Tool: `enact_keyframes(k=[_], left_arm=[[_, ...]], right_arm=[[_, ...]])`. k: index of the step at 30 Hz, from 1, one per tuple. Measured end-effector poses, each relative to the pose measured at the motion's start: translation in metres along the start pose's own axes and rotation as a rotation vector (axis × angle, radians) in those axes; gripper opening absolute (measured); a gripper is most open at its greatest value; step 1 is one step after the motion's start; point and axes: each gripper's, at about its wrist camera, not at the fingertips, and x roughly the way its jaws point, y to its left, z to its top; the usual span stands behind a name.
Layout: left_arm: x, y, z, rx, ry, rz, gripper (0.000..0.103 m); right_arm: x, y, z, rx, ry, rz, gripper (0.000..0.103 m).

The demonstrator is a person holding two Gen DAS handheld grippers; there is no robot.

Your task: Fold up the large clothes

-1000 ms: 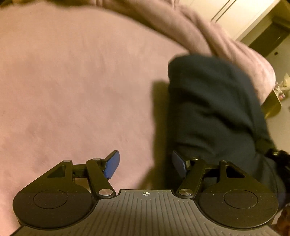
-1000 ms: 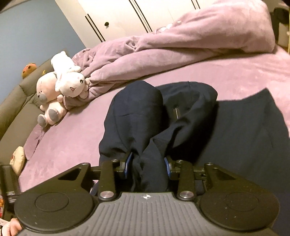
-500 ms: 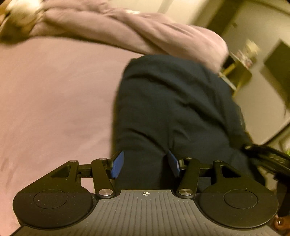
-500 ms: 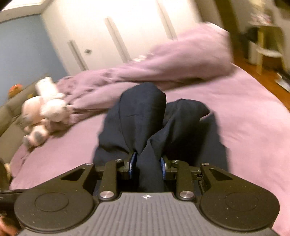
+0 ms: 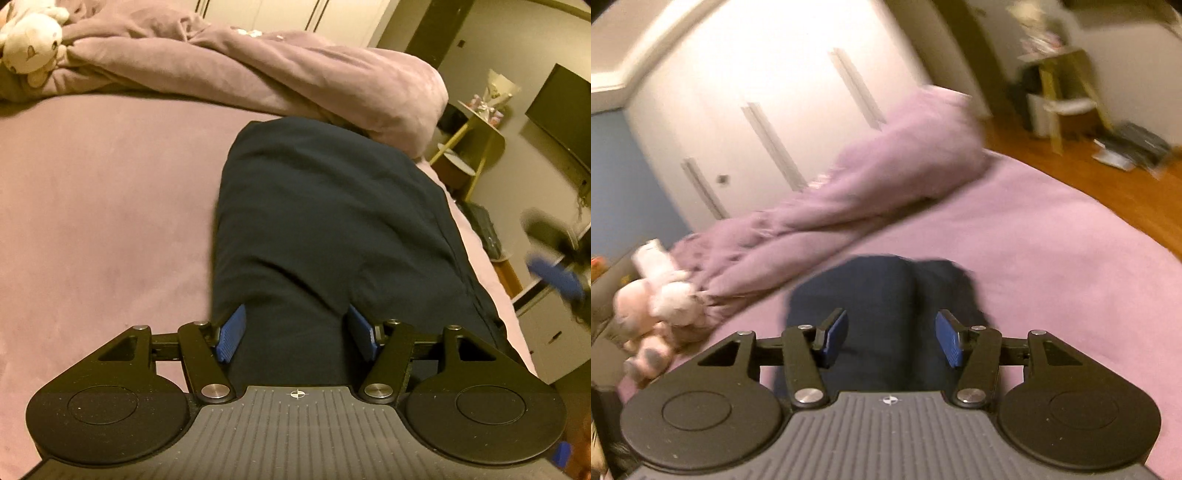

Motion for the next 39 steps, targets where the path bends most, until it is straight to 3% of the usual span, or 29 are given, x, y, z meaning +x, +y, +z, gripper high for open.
enact_keyframes(k=[5,10,12,14,17,22,29,35,39], left_arm=[[-0.002,0.007,-0.002,-0.038,0.011,-0.031,0.072],[-0.005,0.024,0.006,-0.126,0.031,-0.077,0.074],[0.000,0.023,0.015,-0.129,0.008,-0.045,0.074],[0.015,0.016,0.029,-0.110,-0.014,0.009,0.075],[0.042,0.002,0.047,-0.129,-0.062,0.002,0.079],[0.087,-0.031,0.047,0.000,-0.159,0.123,0.095],[0.119,-0.008,0.026,-0.104,-0.206,0.118,0.103],[0.098,-0.004,0.036,-0.098,-0.139,0.118,0.103],[0.059,-0.003,0.025,-0.069,-0.171,0.137,0.103]], right_arm=[[0.070,0.053,0.010,-0.128,0.001,0.027,0.052],[0.142,0.055,-0.001,-0.245,0.041,-0.190,0.049],[0.160,0.041,-0.014,-0.254,0.049,-0.243,0.048],[0.163,0.022,-0.024,-0.226,0.045,-0.273,0.049],[0.160,0.009,-0.030,-0.206,0.015,-0.289,0.049],[0.162,0.005,-0.045,-0.237,-0.023,-0.305,0.050],[0.174,-0.021,-0.052,-0.154,-0.047,-0.244,0.052],[0.171,-0.006,-0.045,-0.189,-0.024,-0.279,0.056],[0.144,0.014,-0.030,-0.191,0.004,-0.314,0.078]])
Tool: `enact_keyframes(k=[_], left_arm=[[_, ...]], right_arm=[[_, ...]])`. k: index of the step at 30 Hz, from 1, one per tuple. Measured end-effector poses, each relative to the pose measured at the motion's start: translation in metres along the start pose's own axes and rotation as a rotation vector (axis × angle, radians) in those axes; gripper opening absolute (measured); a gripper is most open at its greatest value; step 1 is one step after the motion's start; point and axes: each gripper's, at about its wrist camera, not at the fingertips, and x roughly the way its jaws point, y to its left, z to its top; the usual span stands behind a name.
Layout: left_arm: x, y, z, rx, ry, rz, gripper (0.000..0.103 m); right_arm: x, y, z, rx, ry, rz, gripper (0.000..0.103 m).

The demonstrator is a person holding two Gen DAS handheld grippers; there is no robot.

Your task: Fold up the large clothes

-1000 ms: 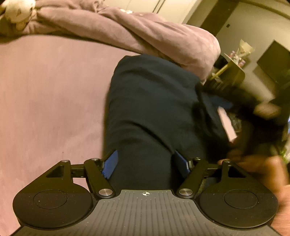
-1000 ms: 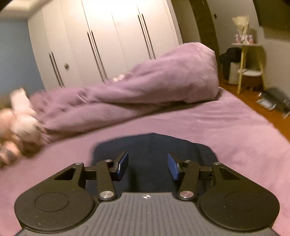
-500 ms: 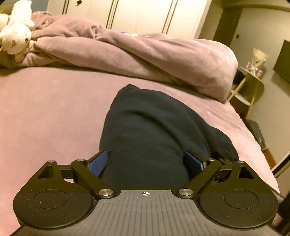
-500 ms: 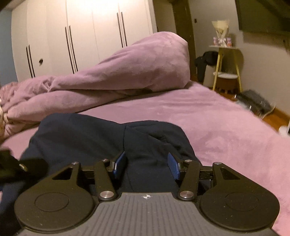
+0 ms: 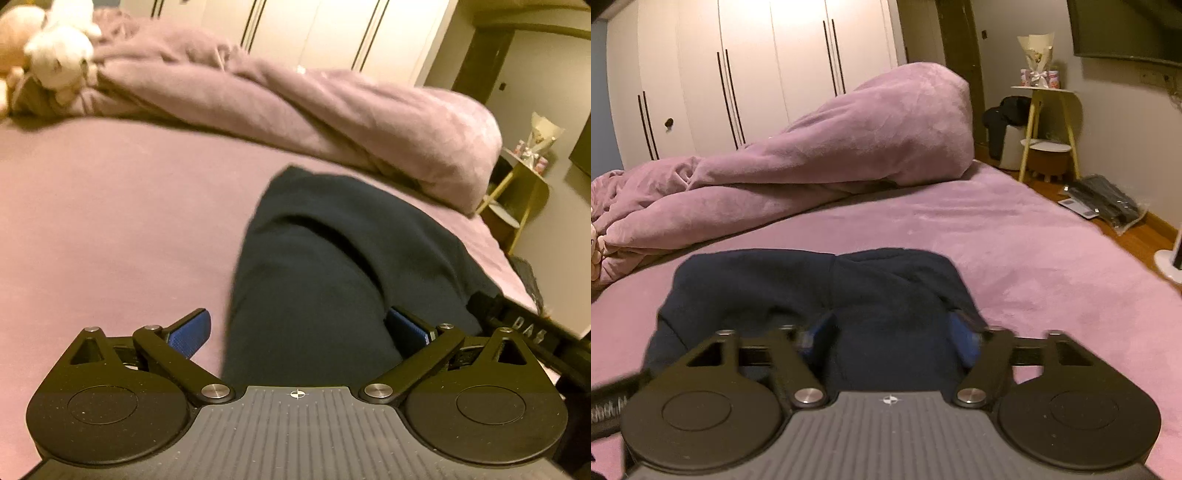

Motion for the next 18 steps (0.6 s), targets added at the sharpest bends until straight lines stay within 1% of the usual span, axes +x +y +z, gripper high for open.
enact_keyframes(k=[2,4,5,7,10,14,18], left_arm=[[-0.021,0.007,-0.008,-0.014,-0.004,-0.007,0.103],[-0.038,0.014,-0.018,-0.045,0.020,-0.017,0.103],[-0.045,0.018,-0.024,-0.062,0.019,-0.017,0.103],[-0.054,0.021,-0.032,-0.085,0.035,-0.008,0.103],[-0.066,0.023,-0.042,-0.115,0.049,-0.012,0.103],[-0.075,0.024,-0.047,-0.094,0.078,-0.021,0.103],[-0.076,0.023,-0.048,-0.068,0.104,-0.022,0.103]], right_arm=[[-0.021,0.001,0.001,-0.009,0.010,0.012,0.078],[-0.041,0.006,-0.004,-0.059,0.029,-0.006,0.078],[-0.050,0.008,-0.009,-0.082,0.041,-0.011,0.078],[-0.068,0.008,-0.020,-0.119,0.037,-0.006,0.078],[-0.084,0.007,-0.028,-0.149,0.041,-0.014,0.078],[-0.096,0.001,-0.029,-0.133,0.083,-0.016,0.078],[-0.104,-0.001,-0.033,-0.147,0.123,-0.033,0.078]])
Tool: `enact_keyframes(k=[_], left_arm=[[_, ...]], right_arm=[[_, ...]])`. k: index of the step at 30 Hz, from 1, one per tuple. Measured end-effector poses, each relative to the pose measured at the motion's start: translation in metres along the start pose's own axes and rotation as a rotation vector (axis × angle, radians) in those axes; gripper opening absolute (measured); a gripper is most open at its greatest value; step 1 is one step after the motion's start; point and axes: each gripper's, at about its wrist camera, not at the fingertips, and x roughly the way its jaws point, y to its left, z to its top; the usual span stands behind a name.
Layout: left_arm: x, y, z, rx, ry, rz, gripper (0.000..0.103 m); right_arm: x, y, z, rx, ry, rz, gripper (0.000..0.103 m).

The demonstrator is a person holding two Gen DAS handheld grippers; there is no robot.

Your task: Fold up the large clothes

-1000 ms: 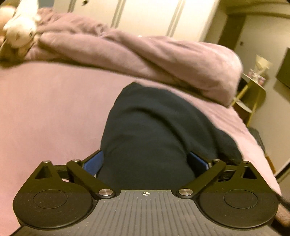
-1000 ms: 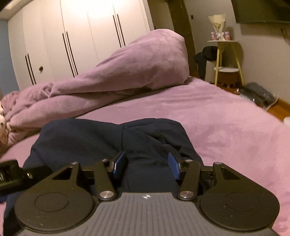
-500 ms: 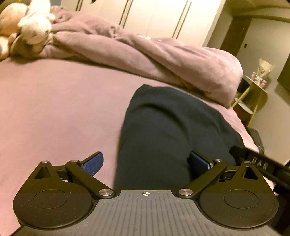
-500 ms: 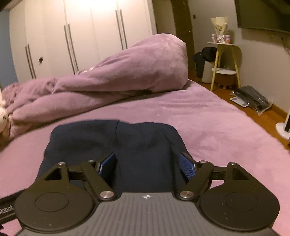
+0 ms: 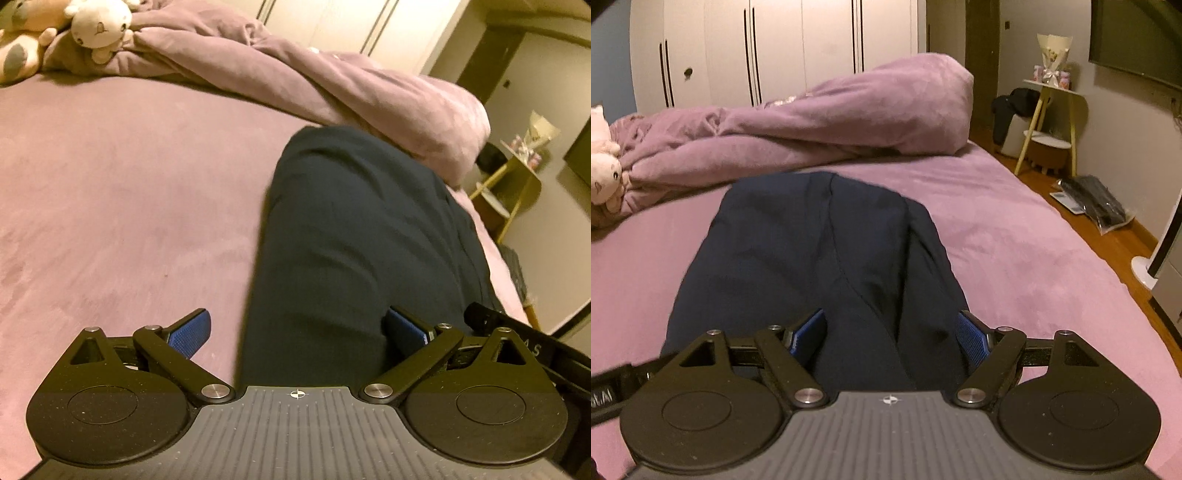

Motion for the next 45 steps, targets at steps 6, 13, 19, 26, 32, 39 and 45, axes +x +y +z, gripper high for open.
enact_keyframes(k=[6,13,19,26,32,39,45], left_arm=[[0.005,-0.004,-0.007,0.062,0.001,0.016,0.103],[0.008,0.027,0.014,-0.069,0.111,-0.139,0.096],[0.030,0.074,0.049,-0.151,0.138,-0.261,0.096],[0.101,0.095,0.052,-0.354,0.260,-0.447,0.100],[0.138,0.094,0.055,-0.464,0.334,-0.589,0.101],[0.135,0.079,0.066,-0.397,0.333,-0.588,0.097],[0.113,0.080,0.076,-0.369,0.308,-0.590,0.093]], right_arm=[[0.004,0.006,-0.010,-0.062,0.026,-0.028,0.079],[0.017,-0.022,-0.007,0.014,0.091,0.112,0.085],[0.040,-0.127,0.011,0.440,0.200,0.503,0.094],[0.138,-0.167,-0.011,0.746,0.437,0.711,0.095],[0.162,-0.151,-0.022,0.796,0.412,0.822,0.095],[0.163,-0.130,-0.008,0.706,0.423,0.810,0.094],[0.150,-0.111,0.004,0.687,0.410,0.833,0.091]])
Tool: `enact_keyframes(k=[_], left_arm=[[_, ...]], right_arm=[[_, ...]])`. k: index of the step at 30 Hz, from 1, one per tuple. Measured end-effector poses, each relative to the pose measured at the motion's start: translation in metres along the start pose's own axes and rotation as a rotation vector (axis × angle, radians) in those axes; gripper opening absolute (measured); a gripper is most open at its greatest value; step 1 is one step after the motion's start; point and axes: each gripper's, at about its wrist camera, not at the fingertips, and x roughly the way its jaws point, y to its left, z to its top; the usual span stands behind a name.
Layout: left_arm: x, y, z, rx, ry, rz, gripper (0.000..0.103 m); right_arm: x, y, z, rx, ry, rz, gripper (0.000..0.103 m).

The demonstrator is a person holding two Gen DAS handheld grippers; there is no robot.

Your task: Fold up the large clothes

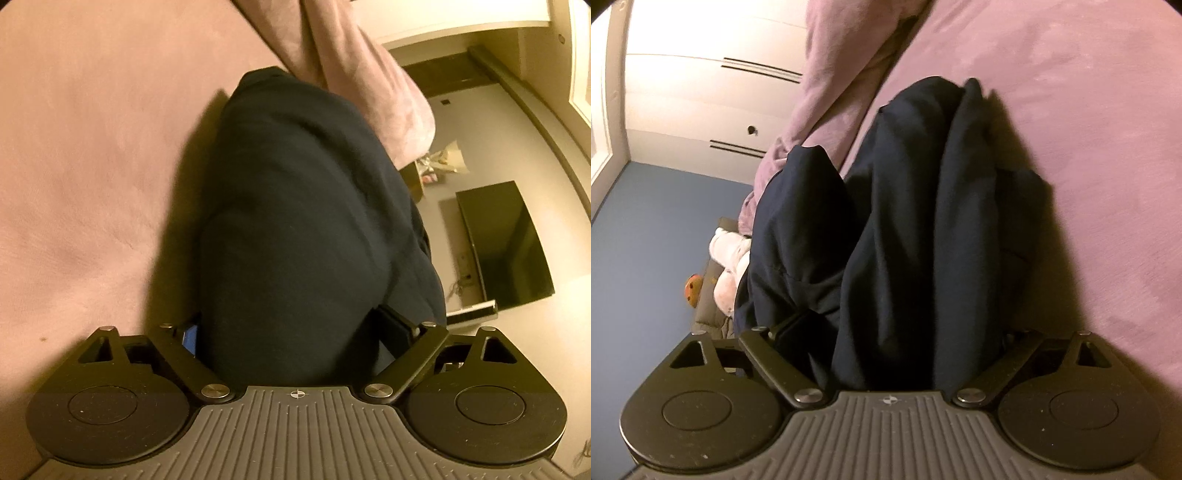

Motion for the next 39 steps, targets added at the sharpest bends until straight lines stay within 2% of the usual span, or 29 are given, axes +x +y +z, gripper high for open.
enact_keyframes(k=[4,7,10,12,14,18,21,24,26,29,31,32,33,35,38,39], left_arm=[[-0.033,-0.007,-0.002,0.060,-0.038,0.040,0.093],[-0.075,0.005,-0.007,0.045,-0.080,0.084,0.093],[-0.105,0.025,-0.019,-0.030,-0.113,0.134,0.094],[-0.114,0.038,-0.027,-0.100,-0.128,0.148,0.094],[-0.122,0.041,-0.033,-0.121,-0.140,0.158,0.093],[-0.141,0.009,-0.038,0.010,-0.218,0.247,0.090],[-0.157,-0.024,-0.043,0.145,-0.364,0.331,0.091],[-0.151,-0.050,-0.045,0.179,-0.495,0.447,0.093],[-0.144,-0.058,-0.049,0.164,-0.554,0.540,0.093],[-0.134,-0.061,-0.052,0.129,-0.587,0.611,0.093],[-0.128,-0.055,-0.054,0.101,-0.591,0.642,0.093],[-0.124,-0.052,-0.054,0.096,-0.592,0.650,0.093],[-0.126,-0.046,-0.055,0.096,-0.589,0.652,0.093],[-0.106,-0.044,-0.056,0.117,-0.574,0.633,0.093],[-0.082,-0.036,-0.064,0.163,-0.593,0.602,0.098],[-0.077,-0.035,-0.069,0.177,-0.597,0.607,0.098]], right_arm=[[0.015,0.019,-0.012,-0.017,0.046,0.003,0.091],[0.037,0.036,-0.032,-0.037,0.116,0.022,0.091],[0.065,0.052,-0.058,-0.057,0.184,0.041,0.091],[0.077,0.061,-0.072,-0.081,0.175,0.021,0.094],[0.076,0.067,-0.077,-0.093,0.126,-0.019,0.096],[0.041,0.077,-0.084,-0.124,0.057,-0.109,0.096],[0.002,0.104,-0.095,-0.260,-0.090,-0.245,0.096],[-0.018,0.155,-0.115,-0.458,-0.273,-0.302,0.093],[-0.006,0.191,-0.127,-0.554,-0.325,-0.290,0.089],[0.039,0.237,-0.141,-0.654,-0.335,-0.235,0.084],[0.077,0.254,-0.147,-0.712,-0.348,-0.290,0.073],[0.096,0.257,-0.147,-0.749,-0.364,-0.334,0.071],[0.110,0.252,-0.146,-0.780,-0.389,-0.387,0.070],[0.127,0.237,-0.144,-0.807,-0.444,-0.528,0.069],[0.130,0.194,-0.135,-0.767,-0.523,-0.642,0.069],[0.128,0.178,-0.132,-0.732,-0.531,-0.648,0.069]])
